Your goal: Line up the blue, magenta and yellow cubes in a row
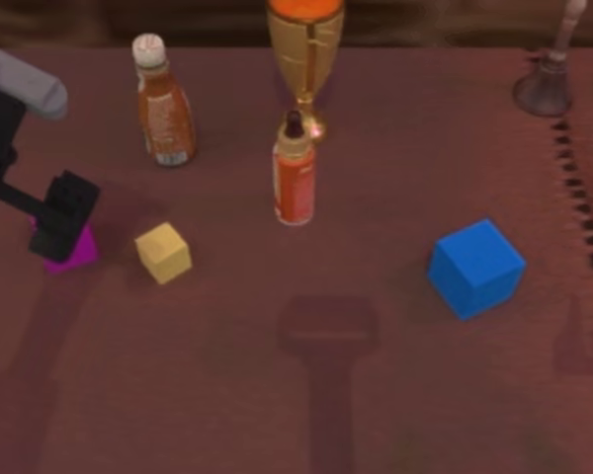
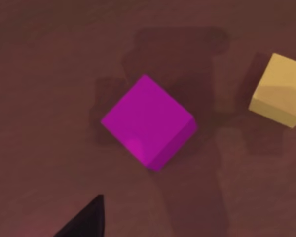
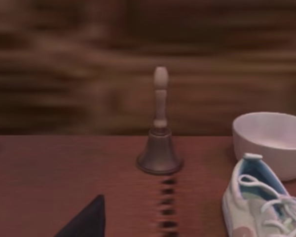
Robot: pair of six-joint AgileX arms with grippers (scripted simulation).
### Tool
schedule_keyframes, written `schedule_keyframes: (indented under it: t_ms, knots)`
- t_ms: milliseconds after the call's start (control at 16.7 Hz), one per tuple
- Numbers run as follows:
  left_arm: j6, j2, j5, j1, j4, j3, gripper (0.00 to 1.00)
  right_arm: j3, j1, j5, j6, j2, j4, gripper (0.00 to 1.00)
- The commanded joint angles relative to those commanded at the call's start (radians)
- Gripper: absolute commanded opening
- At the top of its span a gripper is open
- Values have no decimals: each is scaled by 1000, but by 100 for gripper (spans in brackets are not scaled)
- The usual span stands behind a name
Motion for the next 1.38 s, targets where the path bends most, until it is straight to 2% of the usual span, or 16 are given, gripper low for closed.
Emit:
schedule_keyframes:
  t_ms: [420,660,1140,1380]
  knots:
    - [174,624,2,-91,-331,499,100,0,0,0,0,0,0,100]
    - [236,843,2,-123,-441,690,100,0,0,0,0,0,0,100]
    - [258,920,2,-129,-478,759,100,0,0,0,0,0,0,100]
    - [261,951,3,-133,-405,711,100,0,0,0,0,0,0,100]
